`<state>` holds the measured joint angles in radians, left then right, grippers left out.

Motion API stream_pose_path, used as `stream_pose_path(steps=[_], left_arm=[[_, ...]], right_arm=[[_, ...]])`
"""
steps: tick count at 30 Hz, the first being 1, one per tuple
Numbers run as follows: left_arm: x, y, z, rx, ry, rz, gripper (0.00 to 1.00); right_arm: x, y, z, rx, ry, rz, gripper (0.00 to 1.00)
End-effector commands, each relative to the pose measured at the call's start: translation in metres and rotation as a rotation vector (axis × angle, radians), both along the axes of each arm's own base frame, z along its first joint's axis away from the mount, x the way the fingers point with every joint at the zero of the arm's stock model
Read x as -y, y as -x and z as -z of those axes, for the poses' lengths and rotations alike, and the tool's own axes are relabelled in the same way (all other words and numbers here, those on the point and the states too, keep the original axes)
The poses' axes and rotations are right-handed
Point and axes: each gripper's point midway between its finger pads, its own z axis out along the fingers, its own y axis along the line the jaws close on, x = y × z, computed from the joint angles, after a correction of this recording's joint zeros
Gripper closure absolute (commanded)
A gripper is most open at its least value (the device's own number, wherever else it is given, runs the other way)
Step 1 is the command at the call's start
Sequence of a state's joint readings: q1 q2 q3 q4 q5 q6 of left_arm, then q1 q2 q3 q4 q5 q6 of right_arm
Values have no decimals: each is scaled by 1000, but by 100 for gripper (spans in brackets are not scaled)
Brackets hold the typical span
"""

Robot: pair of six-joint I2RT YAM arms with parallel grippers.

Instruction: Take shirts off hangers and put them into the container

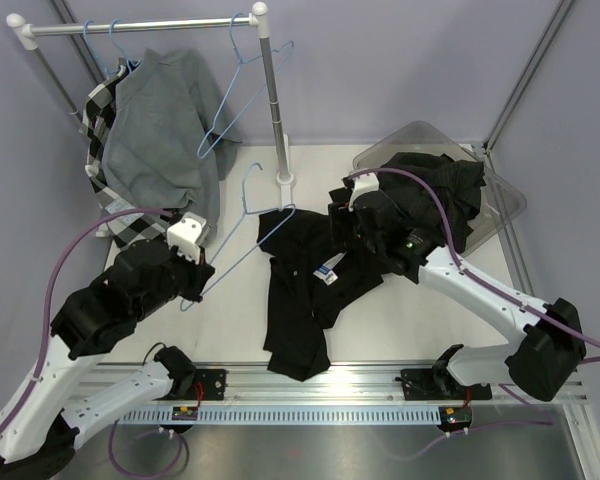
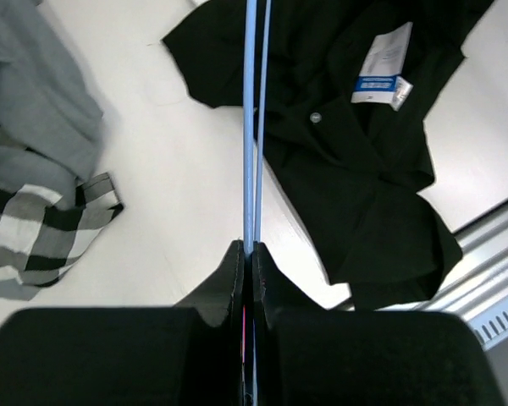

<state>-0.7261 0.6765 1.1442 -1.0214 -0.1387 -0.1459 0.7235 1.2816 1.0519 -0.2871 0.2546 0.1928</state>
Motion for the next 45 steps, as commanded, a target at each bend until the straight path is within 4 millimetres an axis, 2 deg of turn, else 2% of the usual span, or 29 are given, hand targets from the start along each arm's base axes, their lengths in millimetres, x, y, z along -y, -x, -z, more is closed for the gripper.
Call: stream_pose_path(steps=[1,4,6,7,9,10,11,12,13,14,16,17,20,21,22,24,26,35,40,45], left_arm=[[-19,-16,-25,74,33,-166,100],[-27,-33,-44,139,25,-255,100],[-21,-48,-59,193,39,-275,100],[-17,-56,-75,242,63,-279,100],[-15,-70,-85,264,51,-306,100],[-19,-76,-101,293,69,-332,100],[-20,-80,-108,300,74,-341,100],[-11,-87,-109,282,76,-307,100],[-13,-92,-114,286,86,-314,100],[-11,-95,-130,314,122,-304,100],[-5,-104,-138,324,133,-290,100],[-6,-107,-152,349,147,-299,100],[-7,-122,-164,360,143,-319,100],[-8,-124,-176,380,158,-321,100],[-10,-128,-179,382,161,-328,100],[2,-133,-188,379,190,-277,100],[11,-138,-190,373,201,-242,100],[8,-168,-213,441,196,-311,100],[2,-190,-208,440,164,-382,100],[-21,-201,-195,425,118,-515,100]], right_arm=[[2,-8,6,-8,-21,87,25],[-4,-3,11,-31,-40,62,25],[-3,2,15,-44,-48,55,24],[-2,5,11,-40,-61,50,24],[-1,11,13,-49,-69,36,22],[1,14,7,-38,-87,34,20],[4,18,12,-48,-79,30,19],[5,21,11,-46,-84,24,18],[7,24,4,-31,-98,21,15],[10,27,6,-33,-96,22,14],[12,32,-1,-15,-113,10,12],[13,34,0,-15,-113,3,12],[14,39,-5,-3,-128,-10,11],[15,40,-5,-4,-133,-10,11],[16,42,-8,3,-140,-13,11],[18,44,-9,6,-148,-13,11],[18,47,-8,3,-152,-18,11],[21,53,-8,3,-160,-27,11],[22,54,-8,2,-166,-25,11],[22,55,-8,3,-166,-25,11]])
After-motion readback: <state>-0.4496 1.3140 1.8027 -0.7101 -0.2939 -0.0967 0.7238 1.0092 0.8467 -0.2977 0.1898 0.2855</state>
